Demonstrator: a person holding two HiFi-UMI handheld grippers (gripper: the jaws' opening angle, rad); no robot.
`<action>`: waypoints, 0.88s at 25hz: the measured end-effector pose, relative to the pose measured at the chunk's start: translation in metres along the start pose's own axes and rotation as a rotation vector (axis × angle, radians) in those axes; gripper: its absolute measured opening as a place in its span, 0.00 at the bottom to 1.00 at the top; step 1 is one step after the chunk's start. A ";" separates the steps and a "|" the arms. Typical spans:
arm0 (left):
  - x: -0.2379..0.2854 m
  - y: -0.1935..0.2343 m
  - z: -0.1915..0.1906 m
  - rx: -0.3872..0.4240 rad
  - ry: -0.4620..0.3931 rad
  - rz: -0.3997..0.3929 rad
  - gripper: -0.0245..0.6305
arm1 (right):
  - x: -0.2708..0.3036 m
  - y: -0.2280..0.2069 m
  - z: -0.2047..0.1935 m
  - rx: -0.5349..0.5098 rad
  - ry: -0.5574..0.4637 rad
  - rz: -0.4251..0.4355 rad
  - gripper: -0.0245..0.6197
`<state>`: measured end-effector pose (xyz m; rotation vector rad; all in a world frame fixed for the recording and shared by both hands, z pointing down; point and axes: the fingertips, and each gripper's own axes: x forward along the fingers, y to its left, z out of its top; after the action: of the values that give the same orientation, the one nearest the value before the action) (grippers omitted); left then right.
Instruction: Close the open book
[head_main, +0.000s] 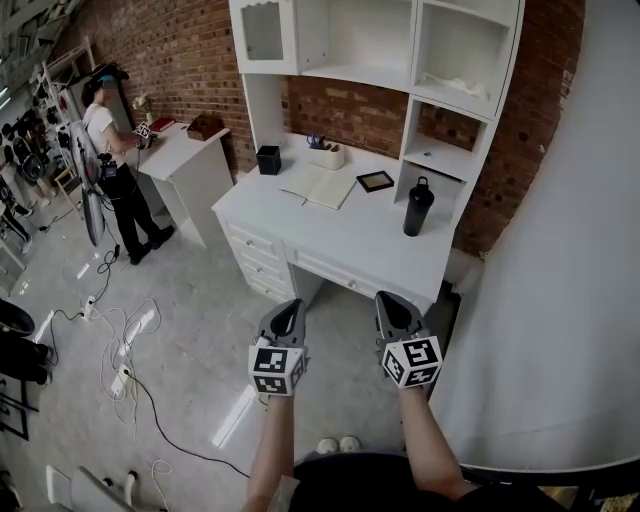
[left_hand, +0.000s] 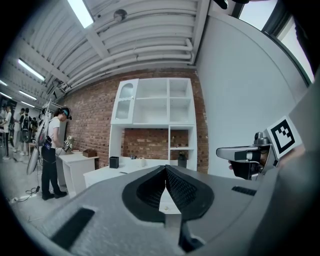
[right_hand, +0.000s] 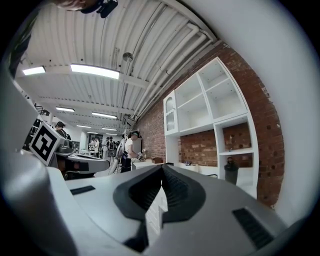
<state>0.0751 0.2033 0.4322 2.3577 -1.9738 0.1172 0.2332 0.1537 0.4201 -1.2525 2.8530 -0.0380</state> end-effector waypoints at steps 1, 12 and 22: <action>-0.001 0.001 -0.001 -0.002 0.004 0.001 0.05 | 0.000 0.002 0.000 -0.001 0.002 0.004 0.04; -0.025 0.023 -0.018 -0.033 0.032 0.040 0.05 | 0.002 0.017 -0.003 0.013 0.001 0.027 0.29; -0.049 0.054 -0.009 -0.019 -0.006 0.068 0.05 | 0.004 0.034 -0.001 0.018 -0.019 0.012 0.33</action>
<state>0.0130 0.2426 0.4358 2.2823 -2.0492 0.0951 0.2052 0.1740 0.4197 -1.2252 2.8370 -0.0515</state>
